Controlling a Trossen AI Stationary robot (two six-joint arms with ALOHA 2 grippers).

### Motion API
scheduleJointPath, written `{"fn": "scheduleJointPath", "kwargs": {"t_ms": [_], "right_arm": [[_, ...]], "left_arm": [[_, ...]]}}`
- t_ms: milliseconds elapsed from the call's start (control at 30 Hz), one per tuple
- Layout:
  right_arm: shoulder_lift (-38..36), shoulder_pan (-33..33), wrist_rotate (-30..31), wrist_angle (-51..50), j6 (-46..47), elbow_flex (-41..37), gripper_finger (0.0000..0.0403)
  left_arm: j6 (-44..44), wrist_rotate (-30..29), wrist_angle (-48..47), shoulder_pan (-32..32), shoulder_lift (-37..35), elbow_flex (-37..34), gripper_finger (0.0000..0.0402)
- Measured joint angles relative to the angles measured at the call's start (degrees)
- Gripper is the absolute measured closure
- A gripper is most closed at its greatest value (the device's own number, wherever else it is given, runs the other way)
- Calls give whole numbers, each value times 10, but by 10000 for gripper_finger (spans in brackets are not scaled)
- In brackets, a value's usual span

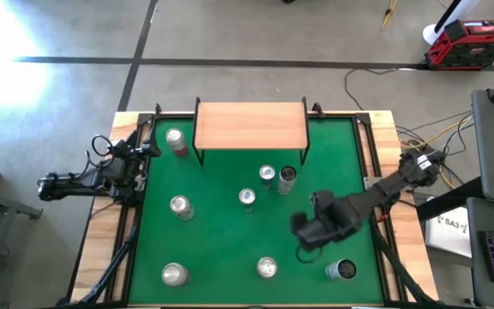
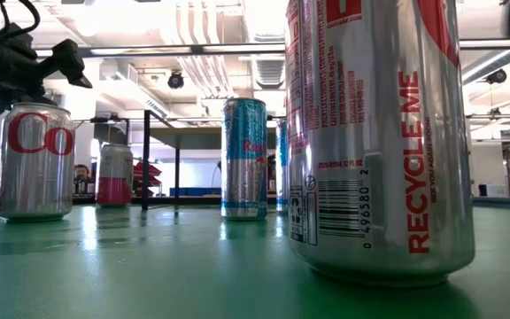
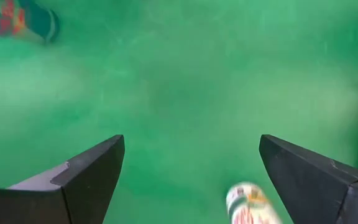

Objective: Place canned beverage on shelf
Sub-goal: Move the soda cans to the center of the table

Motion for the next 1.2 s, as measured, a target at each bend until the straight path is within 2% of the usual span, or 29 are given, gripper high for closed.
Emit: {"fn": "scheduleJointPath", "kwargs": {"t_ms": [267, 567, 833, 1200], "right_arm": [[0, 92, -20, 5, 127, 0, 37], [0, 165, -60, 17, 202, 0, 37], [1, 200, -80, 32, 266, 14, 37], [6, 202, -98, 38, 323, 20, 37]], "left_arm": [[0, 0, 0, 0, 0, 0, 13], [0, 0, 0, 0, 0, 0, 13], [0, 0, 0, 0, 0, 0, 13], [0, 0, 0, 0, 0, 0, 13]]}}
